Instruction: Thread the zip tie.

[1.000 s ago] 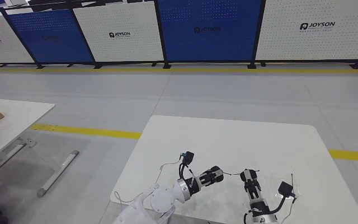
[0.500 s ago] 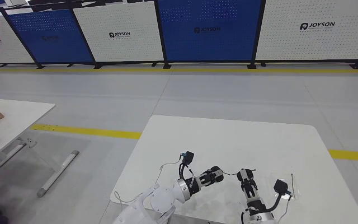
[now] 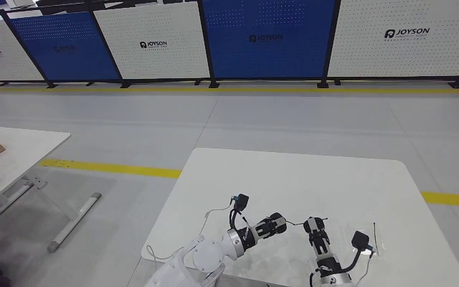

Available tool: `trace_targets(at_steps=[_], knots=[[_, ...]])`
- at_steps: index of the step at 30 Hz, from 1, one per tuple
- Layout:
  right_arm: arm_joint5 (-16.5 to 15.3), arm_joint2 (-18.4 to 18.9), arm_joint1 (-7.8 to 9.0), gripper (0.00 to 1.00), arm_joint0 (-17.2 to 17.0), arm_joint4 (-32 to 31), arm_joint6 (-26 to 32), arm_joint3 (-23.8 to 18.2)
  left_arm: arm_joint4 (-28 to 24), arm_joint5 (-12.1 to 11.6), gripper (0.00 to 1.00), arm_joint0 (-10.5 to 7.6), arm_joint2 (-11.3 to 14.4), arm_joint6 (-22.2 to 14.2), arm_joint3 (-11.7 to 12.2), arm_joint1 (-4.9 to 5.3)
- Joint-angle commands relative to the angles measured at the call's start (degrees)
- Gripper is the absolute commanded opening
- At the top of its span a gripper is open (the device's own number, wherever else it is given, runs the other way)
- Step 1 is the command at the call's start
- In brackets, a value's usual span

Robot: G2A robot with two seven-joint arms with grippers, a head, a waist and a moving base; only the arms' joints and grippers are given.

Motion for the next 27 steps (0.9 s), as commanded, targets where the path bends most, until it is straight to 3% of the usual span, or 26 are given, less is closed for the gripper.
trace_targets(at_steps=[1, 12, 27], knots=[[0.4, -0.1, -0.06, 0.00, 0.2, -0.3, 0.3, 0.3, 0.0, 0.0, 0.00, 0.00, 0.0, 0.0, 0.0, 0.00], [0.4, -0.1, -0.07, 0.00, 0.2, -0.2, 0.4, 0.3, -0.3, -0.5, 0.00, -0.01, 0.5, 0.6, 0.1, -0.18], [-2.3, -0.5, -0.71, 0.00, 0.8, 1.9, -0.1, 1.7, -0.9, -2.4, 0.00, 0.20, 0.7, 0.8, -0.1, -0.31]])
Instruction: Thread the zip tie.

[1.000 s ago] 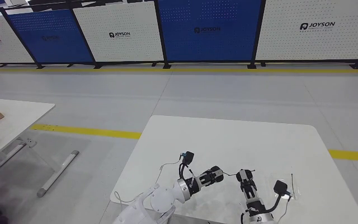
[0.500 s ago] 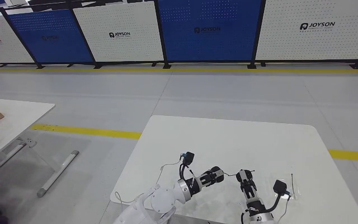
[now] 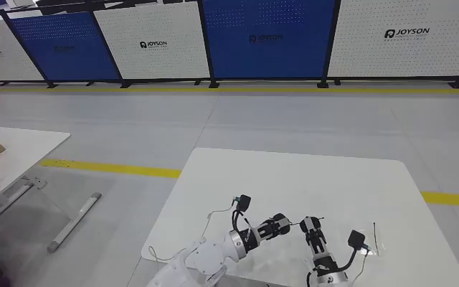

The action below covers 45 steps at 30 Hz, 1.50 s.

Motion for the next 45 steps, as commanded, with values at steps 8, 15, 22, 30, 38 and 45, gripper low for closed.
trace_targets(at_steps=[8, 15, 22, 30, 38, 45], knots=[[-1.1, 1.5, -0.03, 0.00, -1.3, 0.4, -0.8, -0.6, -0.7, -0.1, 0.00, 0.21, -0.3, 0.2, 0.1, -0.01], [-0.8, 1.7, -0.11, 0.00, -1.4, -0.3, -0.1, -0.7, -0.6, 0.1, 0.00, 0.14, 0.0, 0.1, -0.1, -0.08], [0.2, 1.6, -0.27, 0.00, -1.1, -1.1, 0.7, -0.7, 0.0, 0.2, 0.00, 0.13, 0.1, 0.0, -0.3, -0.09], [0.3, 1.8, -0.41, 0.00, -1.3, -1.6, 0.4, -1.1, 0.0, 0.3, 0.09, 0.16, 0.1, 0.0, -0.4, -0.10], [0.9, 1.7, -0.58, 0.00, -1.5, -2.5, 0.2, -1.5, 1.2, 1.0, 0.31, 0.48, 0.0, 0.2, -1.0, -0.01], [0.9, 1.7, -0.72, 0.00, -1.8, -3.3, -0.1, -1.9, 2.9, 2.0, 0.29, 0.54, 0.7, 0.7, -1.3, -0.08]])
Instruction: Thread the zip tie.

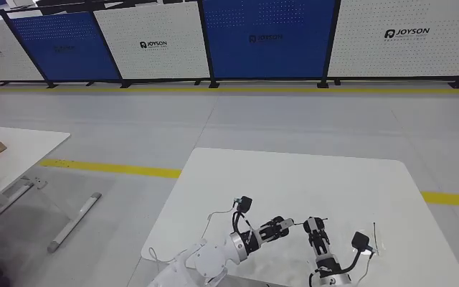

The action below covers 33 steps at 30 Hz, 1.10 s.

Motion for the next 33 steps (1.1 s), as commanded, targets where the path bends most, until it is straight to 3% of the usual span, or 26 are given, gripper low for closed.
trace_targets(at_steps=[1, 12, 14, 15, 20, 31, 33], knots=[[0.0, 0.0, -0.03, 0.00, -0.1, -0.2, -0.1, -0.1, 0.3, 0.3, 0.29, -0.12, 0.4, 0.0, 0.1, -0.07], [0.3, -0.3, -0.29, 0.00, 0.0, -1.2, -0.3, -0.1, 0.2, 1.5, 0.23, -2.04, 2.4, 0.1, 1.1, -0.73], [0.2, -0.4, -0.33, 0.00, 0.0, -1.2, -0.2, -0.1, -0.3, 1.5, 0.19, -2.33, 2.4, 0.5, 1.4, -0.85], [0.1, -0.3, -0.34, 0.00, 0.0, -1.1, -0.1, 0.0, -0.5, 1.6, 0.10, -2.45, 2.4, 0.6, 1.6, -0.90], [-0.2, -0.2, -0.42, 0.00, 0.0, -0.9, 0.1, 0.0, -0.7, 1.5, 0.00, -2.71, 2.5, 0.8, 2.1, -1.01], [0.0, 0.0, -0.59, 0.00, 0.1, -1.1, 0.1, 0.0, -0.6, 1.4, 0.00, -2.63, 2.4, 0.8, 2.3, -1.07], [0.0, 0.2, -0.62, 0.00, 0.0, -1.2, -0.1, -0.1, -0.5, 1.6, 0.07, -2.65, 2.4, 0.8, 2.3, -1.07]])
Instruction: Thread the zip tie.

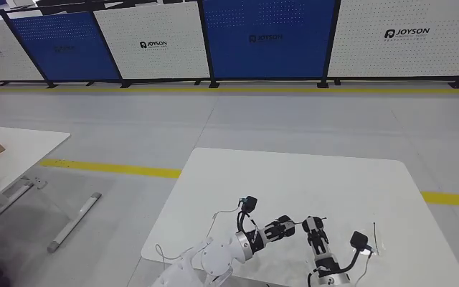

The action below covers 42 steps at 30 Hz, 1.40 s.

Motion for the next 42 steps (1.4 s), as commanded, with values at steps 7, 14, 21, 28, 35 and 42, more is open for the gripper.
trace_targets(at_steps=[7, 14, 21, 28, 35, 42], knots=[[0.2, 0.2, -0.11, 0.00, -0.1, -0.2, 0.0, -0.1, 1.3, 0.8, 0.17, 0.13, 0.0, -0.2, -0.1, 0.05], [0.6, 0.1, -0.28, 0.00, 0.3, -0.4, 0.1, 0.4, 2.2, 0.4, 0.09, 0.73, -0.4, 0.1, -0.9, 0.20], [1.3, 0.1, -0.44, 0.00, 0.4, -0.9, -0.5, 0.5, 3.6, 0.9, 0.09, 1.01, -0.2, -0.1, -1.4, 0.28], [2.0, 0.0, -0.57, 0.00, 0.5, -1.6, -0.4, 0.7, 3.4, 0.8, 0.20, 1.06, -0.2, 0.0, -1.7, 0.24], [1.3, -0.3, -0.62, 0.00, 0.5, -2.8, 0.1, 0.7, 2.2, 1.8, 0.05, 0.90, -0.7, 1.8, -1.7, 0.05], [1.3, 0.0, -0.66, 0.00, 0.3, -2.8, 0.3, 0.4, 1.4, 2.6, 0.00, 0.39, -0.4, 2.2, -1.1, -0.22]])
